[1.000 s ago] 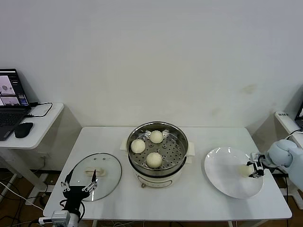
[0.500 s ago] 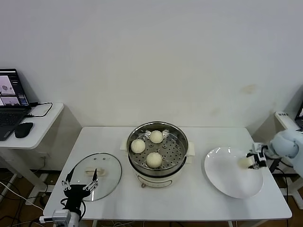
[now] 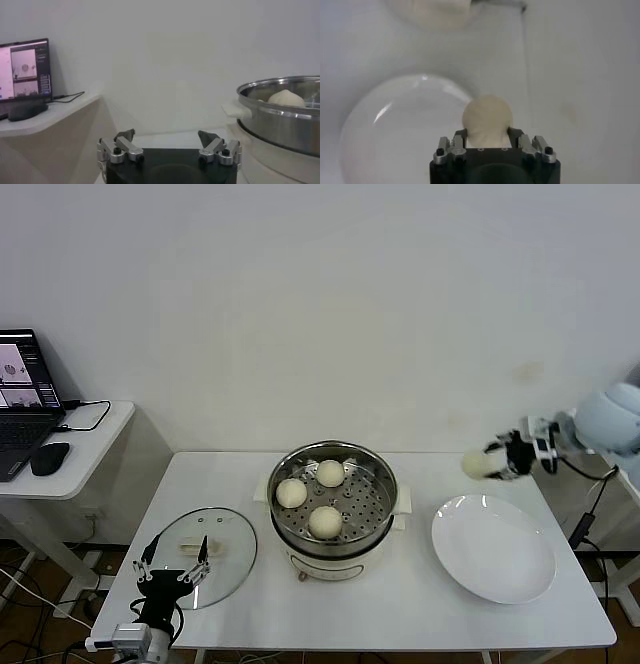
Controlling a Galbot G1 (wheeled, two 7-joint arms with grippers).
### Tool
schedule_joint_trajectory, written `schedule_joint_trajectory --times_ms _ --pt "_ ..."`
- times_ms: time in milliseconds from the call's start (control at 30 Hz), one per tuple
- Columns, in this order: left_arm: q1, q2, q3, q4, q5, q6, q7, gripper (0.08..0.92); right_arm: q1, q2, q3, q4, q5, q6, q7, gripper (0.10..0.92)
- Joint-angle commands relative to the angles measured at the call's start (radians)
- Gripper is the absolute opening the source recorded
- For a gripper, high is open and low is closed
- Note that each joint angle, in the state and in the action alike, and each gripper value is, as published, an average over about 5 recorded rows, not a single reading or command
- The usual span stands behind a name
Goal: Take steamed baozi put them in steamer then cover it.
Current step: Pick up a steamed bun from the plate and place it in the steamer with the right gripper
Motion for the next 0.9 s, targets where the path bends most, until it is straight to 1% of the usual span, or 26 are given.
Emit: schedule_joint_trajectory --times_ms 33,233,433,667,900 --pt "-0.006 -0.010 0.002 0.001 0.001 0.000 0.000 0.823 0.399 0.184 -0.336 0.105 0.300 -0.166 0.093 0.542" --pt "-0.011 -0.022 0.008 0.006 0.004 0.000 0.001 0.823 0.361 0.357 -0.370 0.078 0.398 -0.267 0.178 0.549" --pt "-0.012 -0.023 0.005 0.002 0.004 0.000 0.001 0.823 0.277 0.446 -0.363 0.034 0.439 -0.352 0.249 0.551" --pt "-0.007 -0.021 0.000 0.005 0.004 -0.002 0.000 0.823 0.149 0.497 -0.348 -0.045 0.407 -0.387 0.283 0.551" --pt "-0.008 -0.017 -0.007 0.006 0.000 -0.002 0.000 0.823 0.059 0.520 -0.340 -0.116 0.329 -0.388 0.285 0.551"
